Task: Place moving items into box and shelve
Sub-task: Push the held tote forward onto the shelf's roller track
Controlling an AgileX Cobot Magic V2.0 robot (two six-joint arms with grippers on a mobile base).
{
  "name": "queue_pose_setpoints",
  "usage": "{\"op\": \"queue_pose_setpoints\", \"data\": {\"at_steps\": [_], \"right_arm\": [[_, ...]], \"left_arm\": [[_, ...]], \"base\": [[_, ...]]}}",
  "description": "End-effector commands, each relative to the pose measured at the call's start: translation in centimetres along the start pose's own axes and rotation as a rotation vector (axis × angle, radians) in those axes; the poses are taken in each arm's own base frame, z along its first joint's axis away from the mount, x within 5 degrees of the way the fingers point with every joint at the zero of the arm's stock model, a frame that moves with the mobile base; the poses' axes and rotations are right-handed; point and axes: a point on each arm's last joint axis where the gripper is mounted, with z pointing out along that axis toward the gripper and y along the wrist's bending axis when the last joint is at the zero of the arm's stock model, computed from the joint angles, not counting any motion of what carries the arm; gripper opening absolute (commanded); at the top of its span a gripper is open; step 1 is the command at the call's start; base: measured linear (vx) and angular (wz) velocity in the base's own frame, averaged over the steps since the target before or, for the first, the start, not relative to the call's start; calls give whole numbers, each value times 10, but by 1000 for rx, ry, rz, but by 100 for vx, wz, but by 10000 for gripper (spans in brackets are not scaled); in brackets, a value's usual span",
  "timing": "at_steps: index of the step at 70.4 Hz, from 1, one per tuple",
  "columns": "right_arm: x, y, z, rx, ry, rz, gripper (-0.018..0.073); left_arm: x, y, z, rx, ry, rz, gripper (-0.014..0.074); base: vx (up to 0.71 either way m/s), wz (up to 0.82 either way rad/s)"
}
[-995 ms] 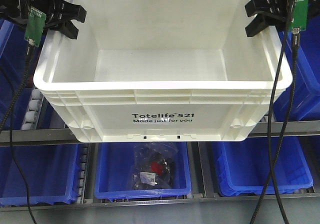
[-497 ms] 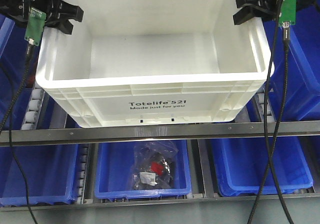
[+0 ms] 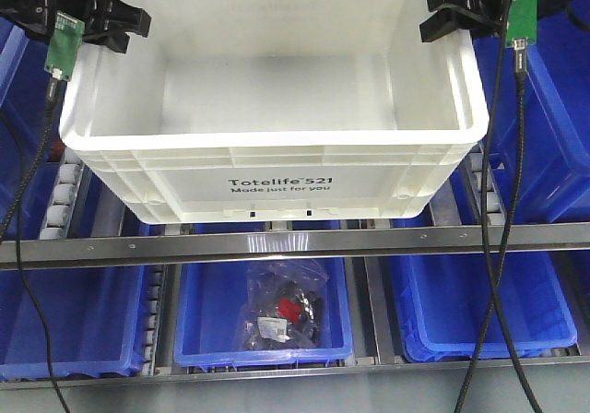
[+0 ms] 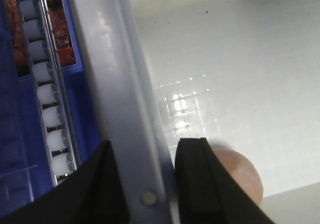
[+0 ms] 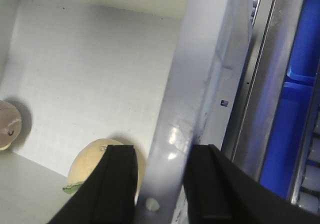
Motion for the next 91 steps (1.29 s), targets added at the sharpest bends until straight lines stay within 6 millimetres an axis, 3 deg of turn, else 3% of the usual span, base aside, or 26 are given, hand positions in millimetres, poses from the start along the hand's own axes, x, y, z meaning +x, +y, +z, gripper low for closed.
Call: {"op": "queue_pose_setpoints", "data": {"at_steps": [1, 16, 57, 91], "right_arm": [[-22, 30, -37, -108, -221, -14, -12], [-22, 28, -34, -107, -215, -29, -12], [-21, 14, 4, -126, -164, 0, -12], [-25, 10, 7, -101, -204, 1, -12]], "left_arm": [[-24, -10, -33, 60, -252, -2, -17], [-25, -10, -26, 59, -247, -2, -17], [-29, -1, -22, -38, -281, 7, -17], [-26, -3, 15, -29, -197, -1, -17]], "base": [[0, 0], [0, 0], [0, 0], [0, 0]]}}
